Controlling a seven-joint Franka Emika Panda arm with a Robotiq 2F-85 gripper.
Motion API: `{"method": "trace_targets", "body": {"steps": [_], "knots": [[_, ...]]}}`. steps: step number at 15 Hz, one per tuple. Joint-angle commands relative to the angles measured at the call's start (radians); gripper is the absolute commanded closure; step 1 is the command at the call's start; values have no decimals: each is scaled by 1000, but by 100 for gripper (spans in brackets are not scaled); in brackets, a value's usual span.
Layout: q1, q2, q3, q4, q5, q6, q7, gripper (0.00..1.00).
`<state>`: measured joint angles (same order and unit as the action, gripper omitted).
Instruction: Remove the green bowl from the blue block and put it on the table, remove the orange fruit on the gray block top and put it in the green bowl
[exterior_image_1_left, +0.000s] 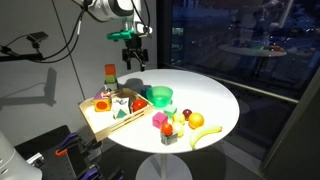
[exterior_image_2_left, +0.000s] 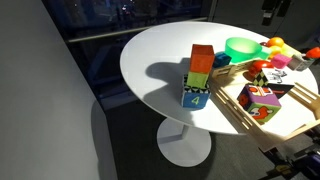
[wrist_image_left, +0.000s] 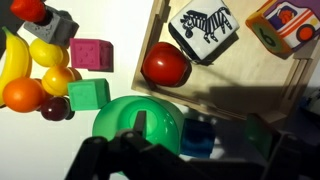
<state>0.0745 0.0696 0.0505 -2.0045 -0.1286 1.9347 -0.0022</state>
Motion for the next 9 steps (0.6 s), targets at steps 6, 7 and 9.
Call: {"method": "trace_targets", "body": {"steps": [6, 7, 9], "knots": [[-78, -4, -62, -20, 4, 3, -17, 0], [-89, -3, -72, -24, 5, 4, -16, 0], [-112, -3, -93, -34, 7, 7, -12, 0]]}}
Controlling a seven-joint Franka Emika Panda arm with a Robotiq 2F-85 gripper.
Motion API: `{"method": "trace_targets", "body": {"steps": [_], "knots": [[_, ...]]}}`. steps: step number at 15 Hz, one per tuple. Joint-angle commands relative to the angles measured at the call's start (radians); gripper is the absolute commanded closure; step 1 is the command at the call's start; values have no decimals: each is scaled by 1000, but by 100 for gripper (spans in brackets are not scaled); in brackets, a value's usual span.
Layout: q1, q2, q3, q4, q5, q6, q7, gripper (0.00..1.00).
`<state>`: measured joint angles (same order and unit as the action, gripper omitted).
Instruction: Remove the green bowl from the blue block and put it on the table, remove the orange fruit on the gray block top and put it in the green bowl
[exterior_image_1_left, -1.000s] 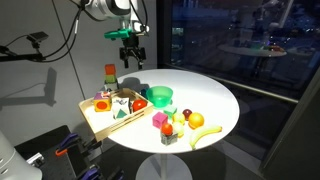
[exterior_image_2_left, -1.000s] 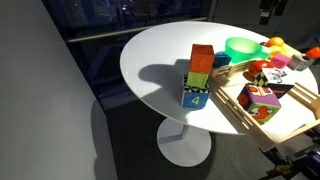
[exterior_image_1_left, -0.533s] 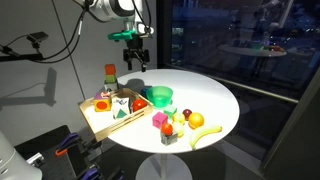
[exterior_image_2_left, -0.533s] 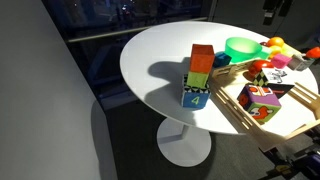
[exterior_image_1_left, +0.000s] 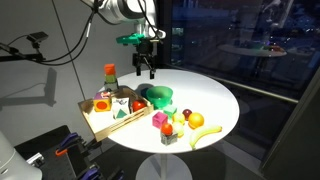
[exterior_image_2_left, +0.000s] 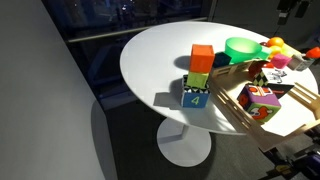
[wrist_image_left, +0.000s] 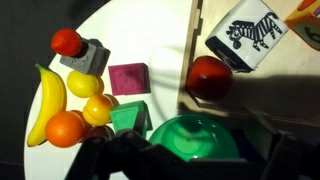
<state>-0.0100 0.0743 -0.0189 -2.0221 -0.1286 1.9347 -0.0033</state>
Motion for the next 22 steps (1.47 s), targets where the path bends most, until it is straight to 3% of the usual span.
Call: {"method": "trace_targets", "body": {"steps": [1, 6, 14, 22], "knots": [[-38, -7, -33, -21, 8, 6, -10, 0], [-90, 3, -85, -49, -7, 20, 0, 0], [-149, 25, -153, -135, -65, 193, 6, 0], [-165, 37, -174, -167, -58, 243, 1, 0]]}}
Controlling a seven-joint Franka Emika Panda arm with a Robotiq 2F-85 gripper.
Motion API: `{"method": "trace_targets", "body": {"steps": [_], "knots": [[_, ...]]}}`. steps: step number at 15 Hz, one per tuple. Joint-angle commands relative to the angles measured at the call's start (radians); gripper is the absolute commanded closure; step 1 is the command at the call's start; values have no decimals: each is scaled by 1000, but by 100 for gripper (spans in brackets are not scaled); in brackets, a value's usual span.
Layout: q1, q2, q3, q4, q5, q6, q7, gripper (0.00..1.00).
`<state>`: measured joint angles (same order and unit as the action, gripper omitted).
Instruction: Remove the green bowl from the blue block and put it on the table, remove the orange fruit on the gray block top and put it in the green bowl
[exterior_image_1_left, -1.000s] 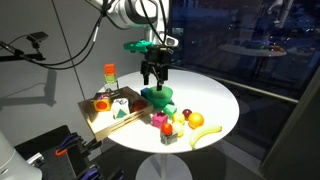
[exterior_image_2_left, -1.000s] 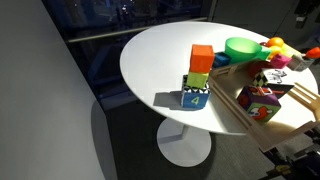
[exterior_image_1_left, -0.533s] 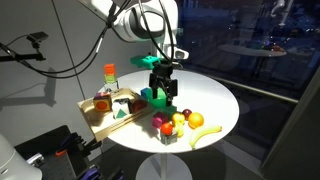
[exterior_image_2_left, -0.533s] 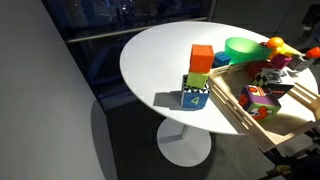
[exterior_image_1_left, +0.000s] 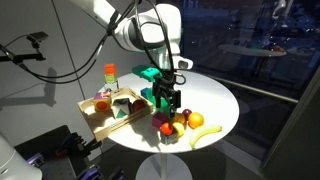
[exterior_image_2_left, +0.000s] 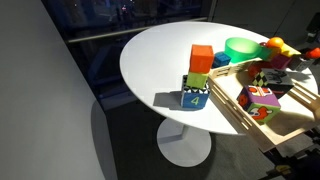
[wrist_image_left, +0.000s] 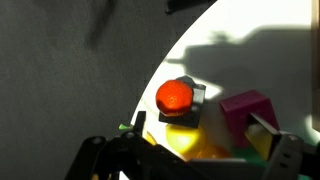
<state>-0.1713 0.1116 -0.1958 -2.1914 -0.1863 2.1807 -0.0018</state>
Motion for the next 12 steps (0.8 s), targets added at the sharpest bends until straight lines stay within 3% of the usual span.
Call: {"method": "trace_targets", "body": {"steps": [1, 12], "knots": [[-3, 0, 2, -1, 0, 0, 0, 0], [-7, 13, -3, -14, -21, 48, -1, 0]]}}
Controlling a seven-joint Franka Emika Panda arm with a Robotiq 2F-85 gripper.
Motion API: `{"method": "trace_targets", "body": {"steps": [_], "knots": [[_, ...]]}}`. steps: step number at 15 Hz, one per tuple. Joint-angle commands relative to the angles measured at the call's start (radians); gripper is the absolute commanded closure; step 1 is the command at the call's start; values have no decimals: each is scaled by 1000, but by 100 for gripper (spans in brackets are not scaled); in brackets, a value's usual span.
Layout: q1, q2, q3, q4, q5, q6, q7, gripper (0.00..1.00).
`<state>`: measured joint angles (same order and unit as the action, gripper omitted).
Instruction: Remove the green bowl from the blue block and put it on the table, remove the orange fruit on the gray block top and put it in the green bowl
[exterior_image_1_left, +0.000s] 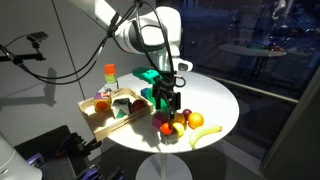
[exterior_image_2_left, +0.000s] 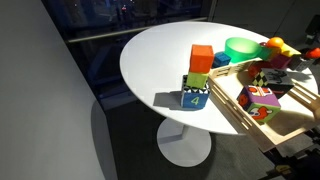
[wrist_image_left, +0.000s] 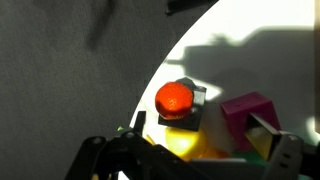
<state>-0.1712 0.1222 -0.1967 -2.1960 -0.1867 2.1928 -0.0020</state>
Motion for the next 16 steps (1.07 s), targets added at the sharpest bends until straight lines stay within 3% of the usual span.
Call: {"method": "trace_targets", "body": {"steps": [1, 16], "knots": [[-7, 6, -4, -13, -24, 50, 2, 0], [-15, 56, -31, -46, -49, 104, -8, 0]]}}
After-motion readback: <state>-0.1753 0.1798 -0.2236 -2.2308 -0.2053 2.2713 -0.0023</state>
